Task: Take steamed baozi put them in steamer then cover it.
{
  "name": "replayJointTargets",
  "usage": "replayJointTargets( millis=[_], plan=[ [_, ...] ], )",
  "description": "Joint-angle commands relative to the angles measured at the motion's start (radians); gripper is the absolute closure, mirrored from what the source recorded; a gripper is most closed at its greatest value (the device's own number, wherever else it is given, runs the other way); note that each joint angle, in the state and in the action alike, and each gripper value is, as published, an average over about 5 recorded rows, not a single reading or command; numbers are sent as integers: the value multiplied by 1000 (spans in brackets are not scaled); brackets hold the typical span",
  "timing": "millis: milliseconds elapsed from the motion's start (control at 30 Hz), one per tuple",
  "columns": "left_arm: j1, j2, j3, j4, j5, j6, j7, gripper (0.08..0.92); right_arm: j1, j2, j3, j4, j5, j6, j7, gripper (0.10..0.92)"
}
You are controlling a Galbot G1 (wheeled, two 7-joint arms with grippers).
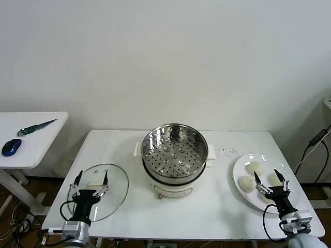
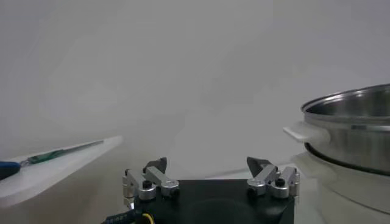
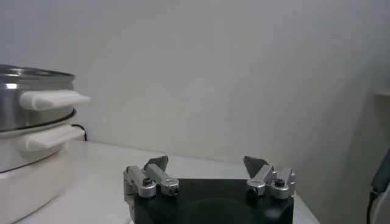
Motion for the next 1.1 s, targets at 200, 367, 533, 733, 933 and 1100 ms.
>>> replayJointTargets(
  millis=[200,367,533,733,933,1100],
  plan=[
    [-4,21,5,-4,1,12,-19,177,121,-340,-25,-83,-151,-150,-385,203],
    [-6,29,6,-5,-4,14,-23,177,370,-556,-215,-290,-250,-93,-666,203],
    [-6,34,4,0,-12,14,-26,177,780,-653,-624,-465,-363,-36,-846,203],
    [-4,38,-5,2,-19,17,-29,177,1214,-632,-1133,-621,-495,28,-904,203],
    [-2,39,-16,7,-26,19,-33,177,1409,-537,-1383,-731,-534,50,-916,203],
    [1,38,-19,11,-25,21,-35,177,1441,-441,-1433,-809,-552,54,-914,203]
  ],
)
